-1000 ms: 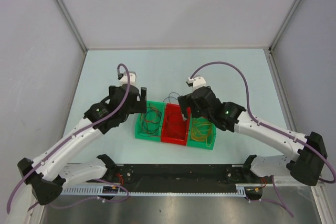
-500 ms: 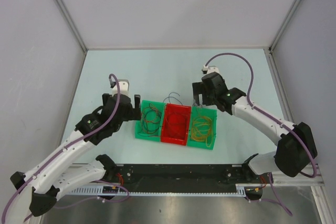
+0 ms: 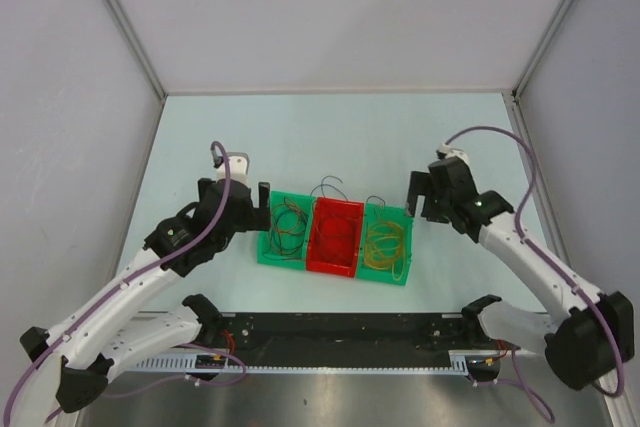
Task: Untangle the cables
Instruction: Reset both arms
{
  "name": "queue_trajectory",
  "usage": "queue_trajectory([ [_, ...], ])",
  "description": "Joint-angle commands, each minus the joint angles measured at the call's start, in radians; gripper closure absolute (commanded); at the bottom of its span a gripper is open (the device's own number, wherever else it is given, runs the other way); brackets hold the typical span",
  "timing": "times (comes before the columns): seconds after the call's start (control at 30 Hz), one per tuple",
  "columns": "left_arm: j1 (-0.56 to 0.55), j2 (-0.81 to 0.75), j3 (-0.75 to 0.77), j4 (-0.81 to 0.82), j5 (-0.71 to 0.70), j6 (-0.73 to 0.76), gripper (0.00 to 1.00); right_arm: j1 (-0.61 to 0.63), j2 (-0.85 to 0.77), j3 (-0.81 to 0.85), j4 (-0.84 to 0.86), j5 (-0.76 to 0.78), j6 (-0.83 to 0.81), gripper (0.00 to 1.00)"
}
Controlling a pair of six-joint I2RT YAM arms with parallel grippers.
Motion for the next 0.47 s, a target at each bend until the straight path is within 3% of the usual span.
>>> queue_trajectory([
  [0.0,0.005,-0.004,-0.006,0.038,0.034,0.026,0.00,-0.122,-0.145,-0.067,0.006,-0.018,0.047,0.00],
  [0.43,0.005,0.025,-0.008,0.050,0.067,0.044,0.00,-0.188,-0.193,-0.081,0.070,-0.055,0.001,0.00],
])
